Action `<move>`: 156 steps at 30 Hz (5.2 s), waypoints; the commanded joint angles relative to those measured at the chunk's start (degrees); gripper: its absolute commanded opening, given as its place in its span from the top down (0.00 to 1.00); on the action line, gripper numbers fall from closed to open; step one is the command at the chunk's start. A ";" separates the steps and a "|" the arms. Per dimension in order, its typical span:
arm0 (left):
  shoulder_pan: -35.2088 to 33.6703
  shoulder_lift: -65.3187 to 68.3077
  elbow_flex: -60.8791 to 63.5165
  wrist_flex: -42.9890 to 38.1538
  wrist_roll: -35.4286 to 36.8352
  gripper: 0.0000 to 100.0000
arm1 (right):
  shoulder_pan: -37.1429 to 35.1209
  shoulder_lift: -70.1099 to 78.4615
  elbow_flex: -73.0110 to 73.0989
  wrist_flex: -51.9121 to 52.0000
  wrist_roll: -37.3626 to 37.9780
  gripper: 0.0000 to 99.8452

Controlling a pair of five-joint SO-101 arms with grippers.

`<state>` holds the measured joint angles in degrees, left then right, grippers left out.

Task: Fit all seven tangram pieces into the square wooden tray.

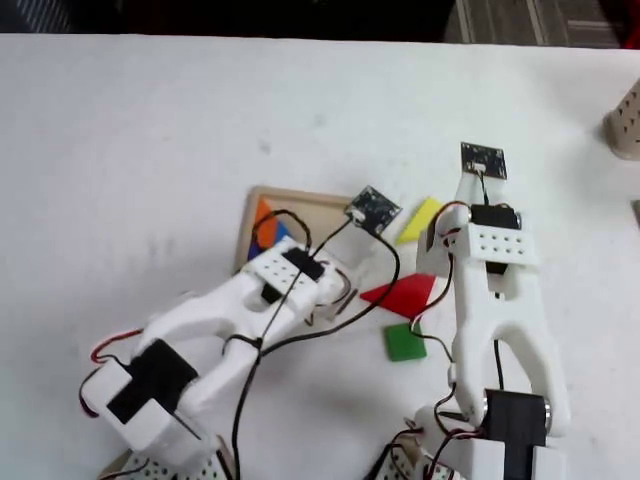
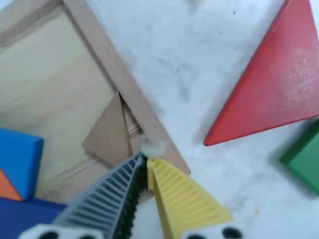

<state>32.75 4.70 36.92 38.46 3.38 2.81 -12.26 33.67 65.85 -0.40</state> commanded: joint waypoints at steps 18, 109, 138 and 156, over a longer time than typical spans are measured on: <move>-8.04 -2.51 -6.86 9.14 -0.44 0.98 | -0.40 -2.51 -0.09 -0.84 3.52 0.98; -6.37 2.59 -5.80 2.02 4.13 0.98 | -0.48 -2.51 0.79 -1.63 3.60 0.98; -16.40 1.01 -9.23 1.76 4.13 0.98 | -0.48 -2.51 0.79 -1.63 3.60 0.98; -24.31 -8.66 -9.05 9.23 -7.21 0.98 | -5.93 -10.15 3.08 10.68 10.90 0.98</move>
<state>14.29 -0.84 29.71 49.45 5.14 -1.32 -16.57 35.43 74.55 9.45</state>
